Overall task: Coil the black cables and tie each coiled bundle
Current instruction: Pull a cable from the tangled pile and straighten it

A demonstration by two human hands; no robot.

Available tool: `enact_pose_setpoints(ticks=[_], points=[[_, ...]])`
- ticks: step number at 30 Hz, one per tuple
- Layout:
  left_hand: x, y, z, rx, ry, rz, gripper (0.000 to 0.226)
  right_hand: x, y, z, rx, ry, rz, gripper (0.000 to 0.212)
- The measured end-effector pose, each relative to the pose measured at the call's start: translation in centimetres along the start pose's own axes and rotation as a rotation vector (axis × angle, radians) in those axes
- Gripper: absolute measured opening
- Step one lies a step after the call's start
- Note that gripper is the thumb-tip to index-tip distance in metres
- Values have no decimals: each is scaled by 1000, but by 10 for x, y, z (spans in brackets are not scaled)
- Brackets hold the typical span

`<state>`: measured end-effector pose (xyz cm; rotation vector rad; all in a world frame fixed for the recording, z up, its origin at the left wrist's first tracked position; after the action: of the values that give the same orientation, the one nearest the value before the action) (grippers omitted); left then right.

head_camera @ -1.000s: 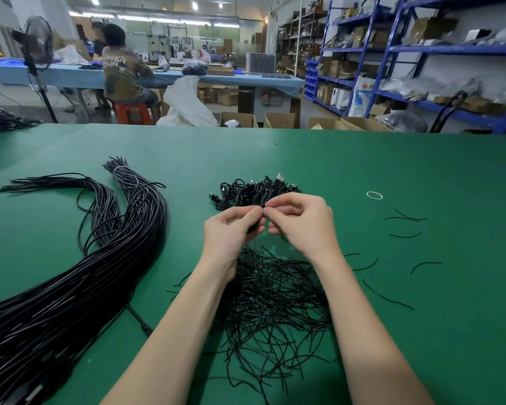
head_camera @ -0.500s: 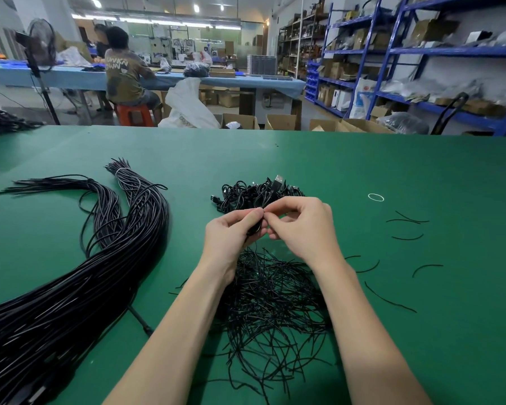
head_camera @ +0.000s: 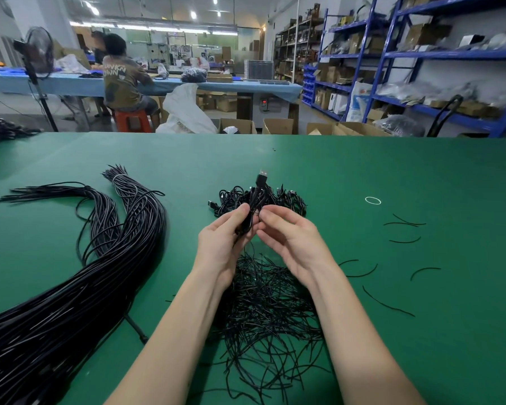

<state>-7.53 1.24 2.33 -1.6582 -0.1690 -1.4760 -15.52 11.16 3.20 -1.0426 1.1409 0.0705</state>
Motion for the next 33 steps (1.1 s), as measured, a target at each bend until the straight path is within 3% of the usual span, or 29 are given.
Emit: enact_pose_setpoints(ticks=[4,8,14,19,23,25,30,33], points=[[6,-3,1,-16,-57,9,9,18,-6,-1,34,-118,-246,18],[8,-7,4,-69,-83,6,9,29,-10,2,93,-289,-391,12],[17,-7,4,-206,-121,-97,15,31,-12,11,88,-402,-484,10],[16,-9,8,-257,-143,-204,23,25,-1,11,112,-359,-370,5],[9,-15,8,-313,-80,-252,24,13,15,6,155,-274,-216,29],[10,-18,10,-372,-57,-301,25,5,19,6,117,-256,-138,24],[14,-22,20,-585,-83,-666,24,-10,31,15,-87,-341,269,12],[15,-25,21,-621,-142,-901,18,-15,34,16,-152,-359,472,18]])
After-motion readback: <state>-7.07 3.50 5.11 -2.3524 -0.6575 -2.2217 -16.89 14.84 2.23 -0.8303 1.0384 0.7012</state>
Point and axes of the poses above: each hand's wrist, its own z-axis away from the middle knuckle, its own y-axis out of the back of the hand, x = y × z, the point moved 8 cm from there along -z, towards the middle knuckle, and after that the axes turned 7 degrees about -z, right-handed, at the moved point
